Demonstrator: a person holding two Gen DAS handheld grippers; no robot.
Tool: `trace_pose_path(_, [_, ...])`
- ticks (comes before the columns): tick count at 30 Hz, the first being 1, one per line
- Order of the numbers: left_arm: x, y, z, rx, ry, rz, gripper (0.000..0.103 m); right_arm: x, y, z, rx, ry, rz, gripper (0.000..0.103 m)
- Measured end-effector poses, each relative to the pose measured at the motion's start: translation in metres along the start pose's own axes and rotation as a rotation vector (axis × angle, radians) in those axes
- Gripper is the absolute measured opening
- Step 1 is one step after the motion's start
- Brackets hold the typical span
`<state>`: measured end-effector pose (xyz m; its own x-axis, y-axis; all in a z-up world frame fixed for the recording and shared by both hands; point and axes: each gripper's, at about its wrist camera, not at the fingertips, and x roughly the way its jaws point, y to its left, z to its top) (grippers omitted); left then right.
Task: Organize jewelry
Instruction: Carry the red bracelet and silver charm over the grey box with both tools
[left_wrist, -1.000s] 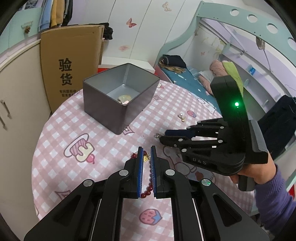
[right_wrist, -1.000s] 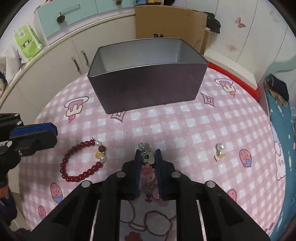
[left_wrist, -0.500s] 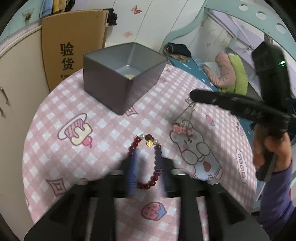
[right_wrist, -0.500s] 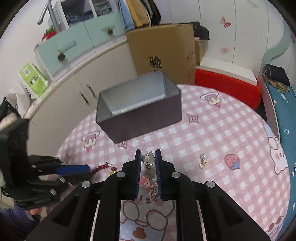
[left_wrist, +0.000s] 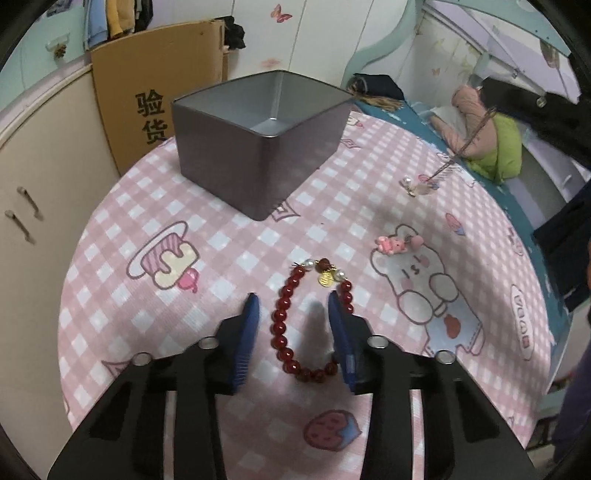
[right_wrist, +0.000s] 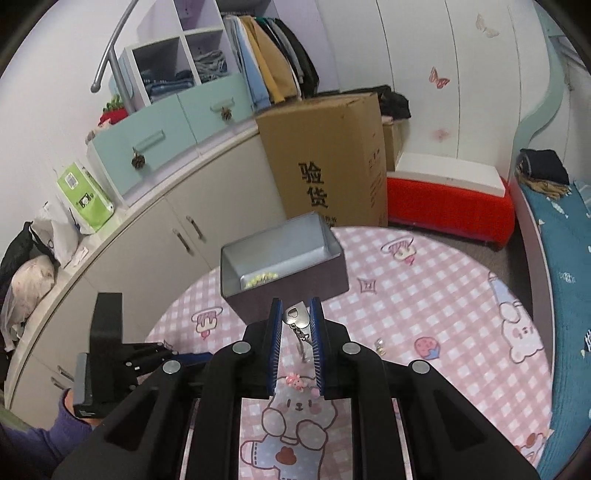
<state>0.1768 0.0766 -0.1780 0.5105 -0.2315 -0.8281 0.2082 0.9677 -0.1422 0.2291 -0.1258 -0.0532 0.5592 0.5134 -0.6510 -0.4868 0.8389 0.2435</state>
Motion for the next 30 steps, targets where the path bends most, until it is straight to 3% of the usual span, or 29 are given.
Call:
trace_pose_path(2, [0.003,-0.002,0.0,0.017,-0.001,0.052,0.011,-0.003,-0.001,0.003,0.004,-0.009,0.004,0.015])
trace_pose_path(3, [0.002,-0.001,0.0,0.021,-0.001,0.063,0.008,-0.005,-0.001,0.004,0.006,-0.014,0.004,0.015])
trace_pose_path(10, [-0.012,-0.003,0.007,0.027,-0.045,0.028,0.008,-0.009,-0.002,0.01,0.012,-0.034,0.002,0.015])
trace_pose_path(17, [-0.067,-0.012,0.048,0.059,-0.181,-0.055,0.008,-0.006,0.004,0.026,0.006,-0.057,0.012,0.015])
trace_pose_path(25, [-0.106,-0.014,0.114,0.074,-0.312,-0.021,0.008,0.01,0.025,0.056,-0.017,-0.079,0.035,0.015])
trace_pose_path(30, [-0.096,0.004,0.145,0.026,-0.302,0.002,0.008,0.026,0.037,0.077,-0.026,-0.109,0.027,0.015])
